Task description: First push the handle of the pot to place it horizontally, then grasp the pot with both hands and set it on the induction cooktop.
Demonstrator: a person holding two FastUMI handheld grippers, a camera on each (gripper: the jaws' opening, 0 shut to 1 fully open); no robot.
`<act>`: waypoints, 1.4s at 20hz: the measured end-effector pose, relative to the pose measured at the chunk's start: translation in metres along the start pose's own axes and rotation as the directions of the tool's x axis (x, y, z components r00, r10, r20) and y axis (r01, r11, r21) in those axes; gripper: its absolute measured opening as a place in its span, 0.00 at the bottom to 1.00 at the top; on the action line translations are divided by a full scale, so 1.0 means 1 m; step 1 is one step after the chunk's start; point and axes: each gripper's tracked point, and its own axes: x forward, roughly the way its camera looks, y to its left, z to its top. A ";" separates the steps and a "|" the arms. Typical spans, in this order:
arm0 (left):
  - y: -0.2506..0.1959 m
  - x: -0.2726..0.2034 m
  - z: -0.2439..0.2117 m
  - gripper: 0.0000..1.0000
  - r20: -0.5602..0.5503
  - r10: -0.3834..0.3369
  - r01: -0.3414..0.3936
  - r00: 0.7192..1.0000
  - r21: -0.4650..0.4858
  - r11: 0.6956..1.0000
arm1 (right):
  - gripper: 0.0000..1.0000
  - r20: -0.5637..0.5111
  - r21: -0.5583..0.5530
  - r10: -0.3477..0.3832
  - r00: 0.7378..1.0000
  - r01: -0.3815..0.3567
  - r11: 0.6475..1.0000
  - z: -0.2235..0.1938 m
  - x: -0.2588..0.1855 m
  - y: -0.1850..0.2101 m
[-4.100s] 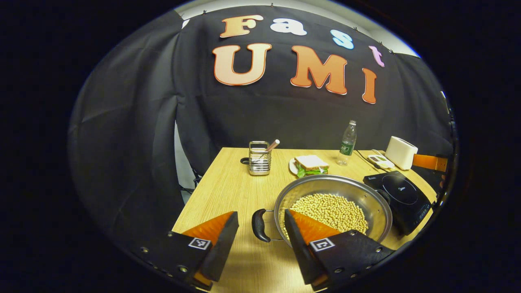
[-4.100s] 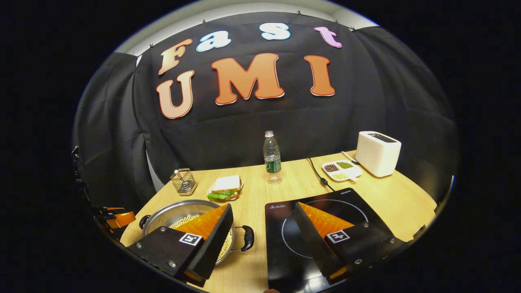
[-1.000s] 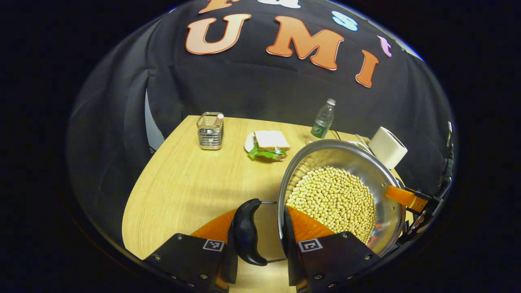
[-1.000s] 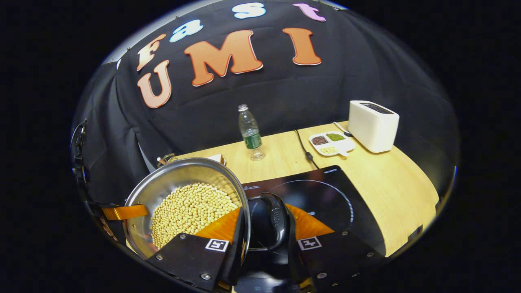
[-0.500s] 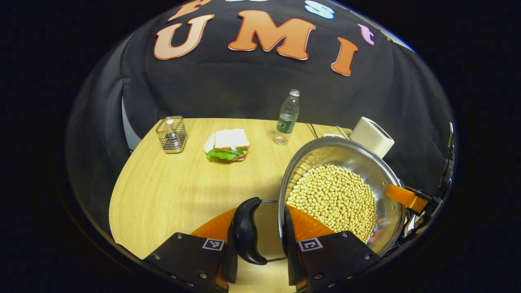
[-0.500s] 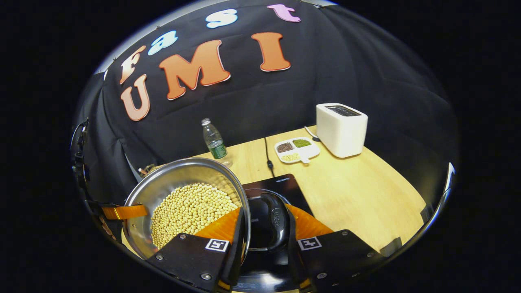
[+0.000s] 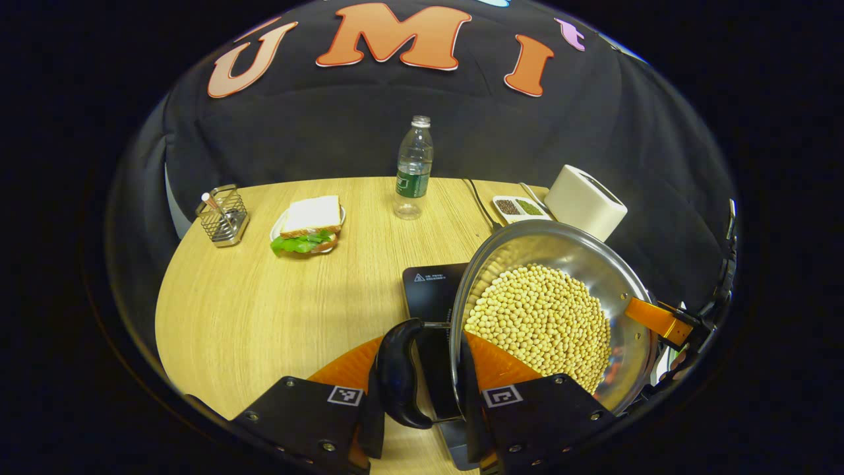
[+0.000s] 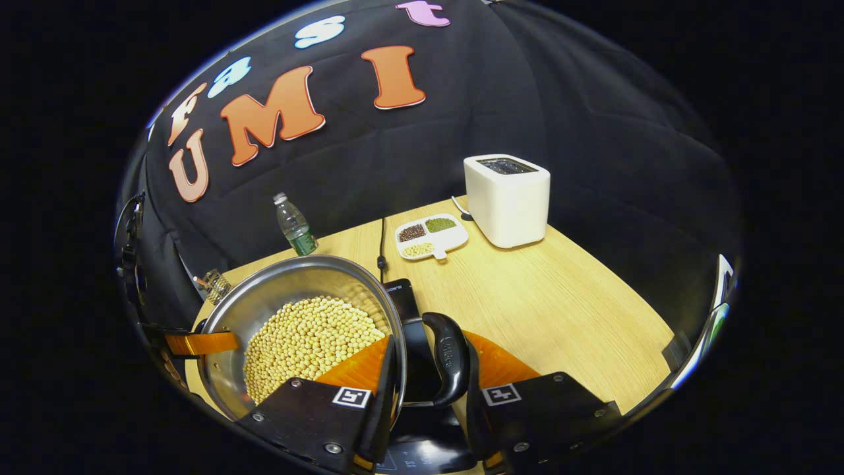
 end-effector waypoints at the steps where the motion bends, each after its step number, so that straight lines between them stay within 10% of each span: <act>1: -0.002 0.004 -0.002 0.51 -0.010 -0.002 0.002 1.000 -0.001 1.000 | 0.47 -0.010 0.003 -0.003 1.000 0.003 1.000 -0.002 0.004 -0.002; 13: 0.004 0.023 -0.011 0.51 -0.051 -0.047 0.043 0.998 -0.075 0.996 | 0.52 -0.034 -0.011 0.003 0.999 -0.003 1.000 -0.006 0.025 0.006; 17: 0.010 0.026 -0.012 0.60 -0.031 -0.097 0.093 0.995 -0.115 0.989 | 0.76 -0.045 0.014 -0.044 0.998 0.045 0.999 -0.010 0.021 -0.012; 18: 0.018 0.025 -0.013 0.68 -0.024 -0.095 0.091 0.995 -0.141 0.986 | 0.95 -0.034 0.018 -0.050 0.998 0.050 0.999 -0.008 0.018 -0.013; 20: 0.022 0.015 -0.013 0.94 -0.007 -0.127 0.122 0.992 -0.227 0.966 | 0.96 0.005 0.013 -0.052 0.999 0.052 0.999 0.003 0.003 -0.014; 22: 0.027 -0.001 -0.009 0.99 0.031 -0.142 0.145 0.989 -0.279 0.949 | 0.95 0.074 -0.005 -0.050 0.996 0.051 0.999 0.030 -0.019 -0.011; 28: 0.063 -0.107 0.058 0.91 0.297 0.025 0.023 0.955 -0.154 0.988 | 0.95 0.314 -0.073 0.020 0.949 0.004 0.997 0.115 -0.105 0.023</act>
